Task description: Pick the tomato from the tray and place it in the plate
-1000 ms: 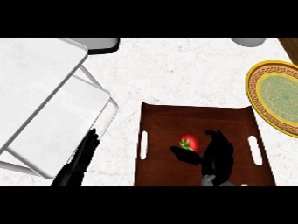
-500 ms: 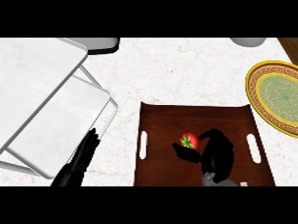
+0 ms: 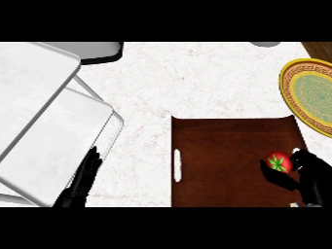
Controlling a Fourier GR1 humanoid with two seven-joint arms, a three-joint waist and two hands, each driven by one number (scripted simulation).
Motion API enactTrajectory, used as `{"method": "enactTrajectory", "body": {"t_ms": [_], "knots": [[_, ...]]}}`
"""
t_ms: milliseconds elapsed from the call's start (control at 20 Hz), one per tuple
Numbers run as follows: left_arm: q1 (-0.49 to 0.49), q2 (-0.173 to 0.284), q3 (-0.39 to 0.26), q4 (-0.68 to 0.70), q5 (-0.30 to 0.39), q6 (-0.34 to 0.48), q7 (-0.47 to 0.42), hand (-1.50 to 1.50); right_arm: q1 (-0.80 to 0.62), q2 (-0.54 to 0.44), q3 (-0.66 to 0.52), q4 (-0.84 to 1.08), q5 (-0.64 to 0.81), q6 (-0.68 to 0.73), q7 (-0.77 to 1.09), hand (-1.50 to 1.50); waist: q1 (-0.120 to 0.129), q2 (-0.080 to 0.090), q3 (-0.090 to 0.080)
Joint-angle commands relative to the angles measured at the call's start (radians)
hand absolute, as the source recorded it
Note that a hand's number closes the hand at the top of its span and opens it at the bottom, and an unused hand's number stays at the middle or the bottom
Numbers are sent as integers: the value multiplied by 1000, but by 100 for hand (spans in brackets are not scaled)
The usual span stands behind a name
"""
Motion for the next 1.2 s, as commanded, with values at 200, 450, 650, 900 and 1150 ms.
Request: {"method": "enactTrajectory", "body": {"t_ms": [200, 450, 650, 900, 1150], "knots": [[-18, 53, 152, 53, 1, 61, 8, 0, 88, -310, -198, -43, -295, 17, -382, 150, -27, 9, -5], [-25, 78, 180, 55, 28, 52, 16, 0, 129, -422, -354, -73, -500, 40, -613, 150, -42, 3, -8], [-56, 86, 197, 60, 42, 54, 36, 0, 125, -474, -503, -41, -627, 37, -782, 150, -39, 5, -7], [-75, 109, 204, 86, 70, 18, 17, 0, 129, -534, -642, 45, -800, 167, -944, 150, -1, 12, -9], [-139, 105, 202, 134, 85, 0, 18, 0, 81, -592, -703, 142, -873, 279, -1018, 150, 40, 23, -10]]}}
